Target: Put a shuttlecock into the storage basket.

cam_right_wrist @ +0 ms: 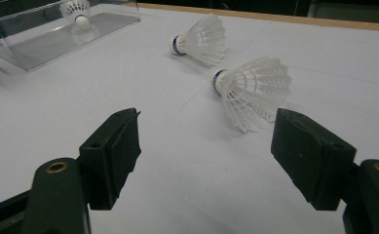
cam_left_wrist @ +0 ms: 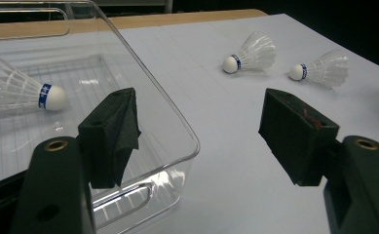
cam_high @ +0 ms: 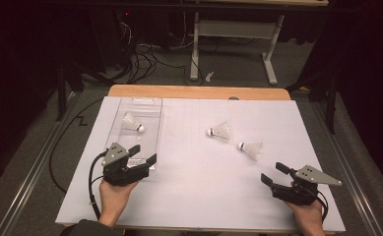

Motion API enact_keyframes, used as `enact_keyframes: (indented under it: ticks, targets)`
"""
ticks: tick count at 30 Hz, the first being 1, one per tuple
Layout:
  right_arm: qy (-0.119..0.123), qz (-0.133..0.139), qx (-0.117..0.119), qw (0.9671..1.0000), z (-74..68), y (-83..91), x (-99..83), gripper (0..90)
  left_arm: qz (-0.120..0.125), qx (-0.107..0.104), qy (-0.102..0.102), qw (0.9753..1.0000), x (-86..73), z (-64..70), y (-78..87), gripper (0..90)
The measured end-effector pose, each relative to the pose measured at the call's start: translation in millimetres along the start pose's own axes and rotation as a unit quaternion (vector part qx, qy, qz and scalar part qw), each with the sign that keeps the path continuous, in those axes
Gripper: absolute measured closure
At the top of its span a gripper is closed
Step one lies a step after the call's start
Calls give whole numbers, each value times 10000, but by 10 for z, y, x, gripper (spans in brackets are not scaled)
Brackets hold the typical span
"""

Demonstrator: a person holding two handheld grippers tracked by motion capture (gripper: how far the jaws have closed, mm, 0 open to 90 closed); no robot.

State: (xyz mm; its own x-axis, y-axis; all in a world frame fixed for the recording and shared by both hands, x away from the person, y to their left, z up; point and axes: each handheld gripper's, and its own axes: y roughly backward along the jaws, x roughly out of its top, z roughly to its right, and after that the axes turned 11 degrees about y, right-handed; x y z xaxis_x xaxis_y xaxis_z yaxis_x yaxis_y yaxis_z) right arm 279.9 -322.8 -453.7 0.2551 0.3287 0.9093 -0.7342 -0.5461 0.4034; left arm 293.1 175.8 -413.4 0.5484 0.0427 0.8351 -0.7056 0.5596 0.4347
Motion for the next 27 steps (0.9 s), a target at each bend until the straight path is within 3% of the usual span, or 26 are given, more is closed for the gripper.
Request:
enact_keyframes:
  ticks: [27]
  targets:
    - [8, 5, 5, 10000, 2, 1, -1, 267, -122, -152, -113, 9997, 36, 113, -162, 313]
